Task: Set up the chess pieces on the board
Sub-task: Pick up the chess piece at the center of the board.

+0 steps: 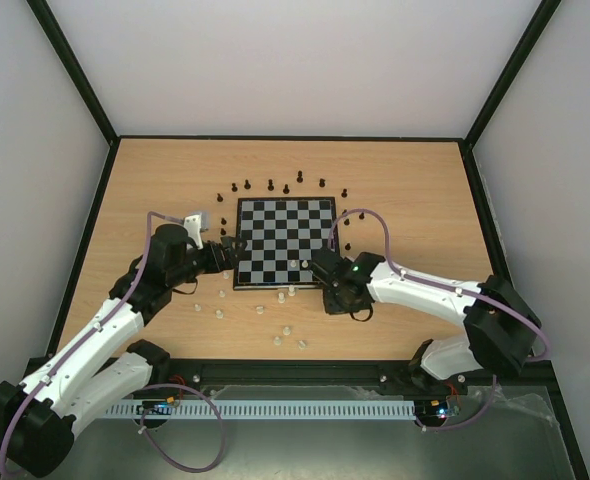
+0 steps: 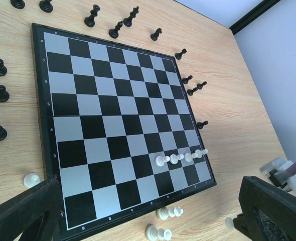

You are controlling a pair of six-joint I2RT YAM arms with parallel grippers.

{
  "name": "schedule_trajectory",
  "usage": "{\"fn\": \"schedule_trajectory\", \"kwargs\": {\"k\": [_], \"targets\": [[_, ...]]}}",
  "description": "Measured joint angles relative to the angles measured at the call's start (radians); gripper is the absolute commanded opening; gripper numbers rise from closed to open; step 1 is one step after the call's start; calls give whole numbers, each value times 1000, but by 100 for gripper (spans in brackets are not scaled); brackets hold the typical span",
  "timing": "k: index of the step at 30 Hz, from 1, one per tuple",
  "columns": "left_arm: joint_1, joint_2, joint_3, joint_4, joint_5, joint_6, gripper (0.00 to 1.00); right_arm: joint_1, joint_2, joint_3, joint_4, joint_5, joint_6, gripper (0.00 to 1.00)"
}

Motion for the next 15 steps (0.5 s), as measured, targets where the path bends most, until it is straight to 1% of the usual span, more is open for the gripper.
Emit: {"fn": "schedule_trajectory", "kwargs": {"k": [5, 9, 15], "targets": [[0, 0, 0, 0, 0, 0, 100, 0, 2, 114, -39, 41, -27, 9], [0, 0, 0, 0, -4, 0, 99, -16, 41, 190, -55, 57, -61, 9], [0, -1, 0, -3, -11, 0, 99, -84, 127, 263, -58, 58, -135, 9]]}}
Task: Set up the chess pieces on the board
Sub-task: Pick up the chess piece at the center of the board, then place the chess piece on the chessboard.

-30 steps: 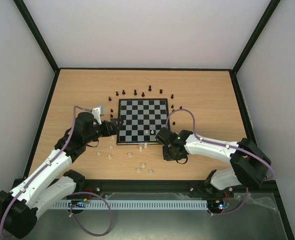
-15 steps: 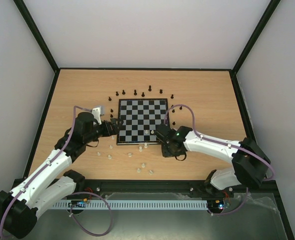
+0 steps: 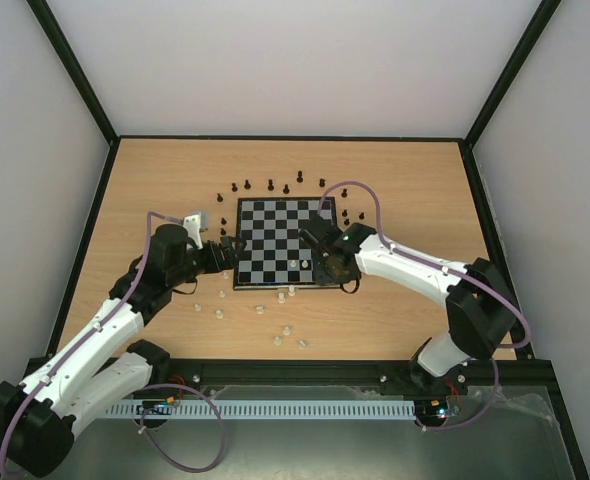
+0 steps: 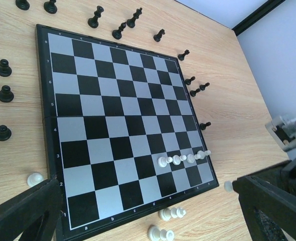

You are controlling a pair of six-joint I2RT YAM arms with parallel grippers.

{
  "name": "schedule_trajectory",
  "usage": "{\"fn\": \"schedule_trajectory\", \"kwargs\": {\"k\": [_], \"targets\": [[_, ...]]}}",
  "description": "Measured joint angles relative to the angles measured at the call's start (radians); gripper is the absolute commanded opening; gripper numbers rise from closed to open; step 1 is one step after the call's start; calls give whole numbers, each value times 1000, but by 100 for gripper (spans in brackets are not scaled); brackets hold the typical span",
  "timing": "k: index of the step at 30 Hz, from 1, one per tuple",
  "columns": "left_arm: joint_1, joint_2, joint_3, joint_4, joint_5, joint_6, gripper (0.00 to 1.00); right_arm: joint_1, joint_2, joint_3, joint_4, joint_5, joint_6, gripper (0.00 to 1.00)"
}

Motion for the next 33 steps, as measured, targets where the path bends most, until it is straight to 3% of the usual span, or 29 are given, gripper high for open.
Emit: {"fn": "schedule_trajectory", "kwargs": {"k": [9, 33], "targets": [[0, -8, 0, -6, -13, 0, 100, -68, 90, 78, 4, -23, -89, 9], [0, -23, 0, -12, -26, 0, 100, -117, 200, 78, 40, -67, -149, 9]]}}
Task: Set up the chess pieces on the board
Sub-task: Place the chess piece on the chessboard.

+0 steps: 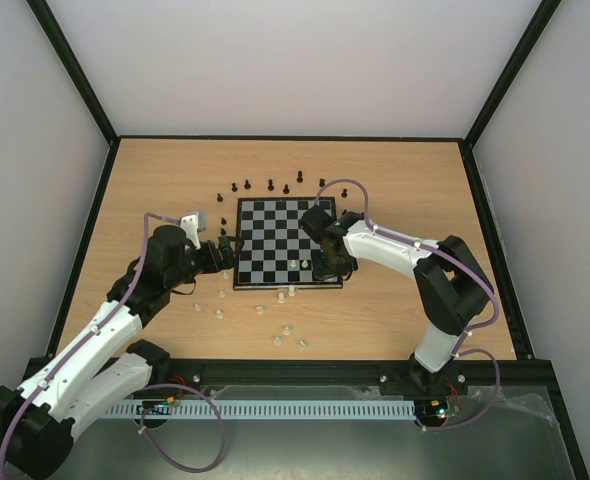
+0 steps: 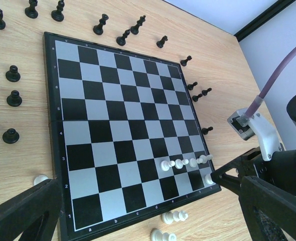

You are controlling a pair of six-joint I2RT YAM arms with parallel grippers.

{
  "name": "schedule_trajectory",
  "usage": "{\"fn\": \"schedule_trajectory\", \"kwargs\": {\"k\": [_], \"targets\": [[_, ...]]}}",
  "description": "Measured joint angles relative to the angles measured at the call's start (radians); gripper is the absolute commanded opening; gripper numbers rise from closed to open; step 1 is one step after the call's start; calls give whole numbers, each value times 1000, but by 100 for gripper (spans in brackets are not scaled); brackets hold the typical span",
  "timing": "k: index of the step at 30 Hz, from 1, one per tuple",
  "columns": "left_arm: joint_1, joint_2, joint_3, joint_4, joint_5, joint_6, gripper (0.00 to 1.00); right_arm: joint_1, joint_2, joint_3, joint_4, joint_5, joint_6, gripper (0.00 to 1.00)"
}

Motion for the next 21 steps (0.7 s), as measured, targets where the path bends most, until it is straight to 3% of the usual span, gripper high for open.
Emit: {"fn": "schedule_trajectory", "kwargs": {"k": [21], "targets": [[0, 0, 0, 0, -7, 0, 100, -11, 7, 0, 16, -7, -15, 22]]}}
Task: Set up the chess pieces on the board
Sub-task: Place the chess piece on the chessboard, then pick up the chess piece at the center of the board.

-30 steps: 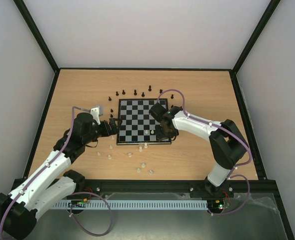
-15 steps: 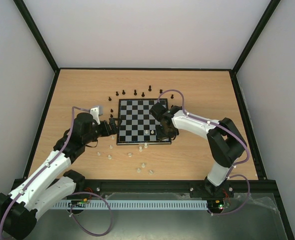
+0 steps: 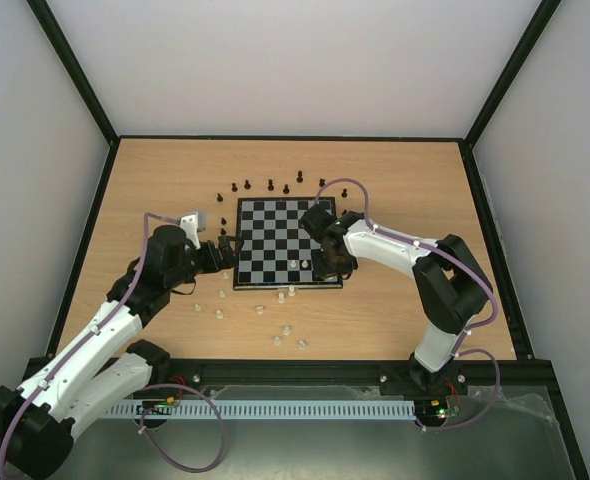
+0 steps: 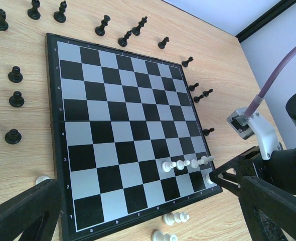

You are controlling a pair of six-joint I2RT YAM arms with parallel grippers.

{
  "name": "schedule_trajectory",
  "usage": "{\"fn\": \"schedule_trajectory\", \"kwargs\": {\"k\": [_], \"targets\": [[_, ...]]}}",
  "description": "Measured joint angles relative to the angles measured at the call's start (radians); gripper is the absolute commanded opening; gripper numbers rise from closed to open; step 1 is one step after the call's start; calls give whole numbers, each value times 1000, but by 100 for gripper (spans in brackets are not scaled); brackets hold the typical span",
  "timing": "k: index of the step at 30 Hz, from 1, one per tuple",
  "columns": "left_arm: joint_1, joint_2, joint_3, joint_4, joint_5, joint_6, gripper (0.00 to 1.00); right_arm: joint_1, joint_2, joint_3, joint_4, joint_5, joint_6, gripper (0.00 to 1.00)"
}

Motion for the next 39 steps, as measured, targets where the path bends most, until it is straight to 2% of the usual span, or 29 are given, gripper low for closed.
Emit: {"fn": "schedule_trajectory", "kwargs": {"k": [3, 7, 10, 13, 15, 16, 25, 34, 39], "targets": [[0, 0, 0, 0, 0, 0, 99, 0, 0, 0, 0, 0, -2, 24], [0, 0, 0, -1, -5, 0, 99, 0, -3, 0, 0, -3, -6, 36], [0, 4, 0, -5, -15, 0, 100, 0, -31, 0, 1, -14, -8, 59], [0, 26, 4, -28, -27, 0, 100, 0, -106, -3, 6, -24, -22, 75], [0, 46, 17, -52, -33, 0, 100, 0, -172, -11, 10, -30, -26, 94], [0, 55, 28, -66, -35, 0, 100, 0, -214, -21, 14, -34, -36, 99], [0, 175, 172, -207, -46, 23, 99, 0, -451, -160, 89, -108, -40, 99], [0, 323, 263, -399, -83, 48, 99, 0, -501, -256, 176, -216, -42, 99], [0, 466, 361, -496, -98, 80, 99, 0, -532, -263, 198, -264, -43, 100]]}}
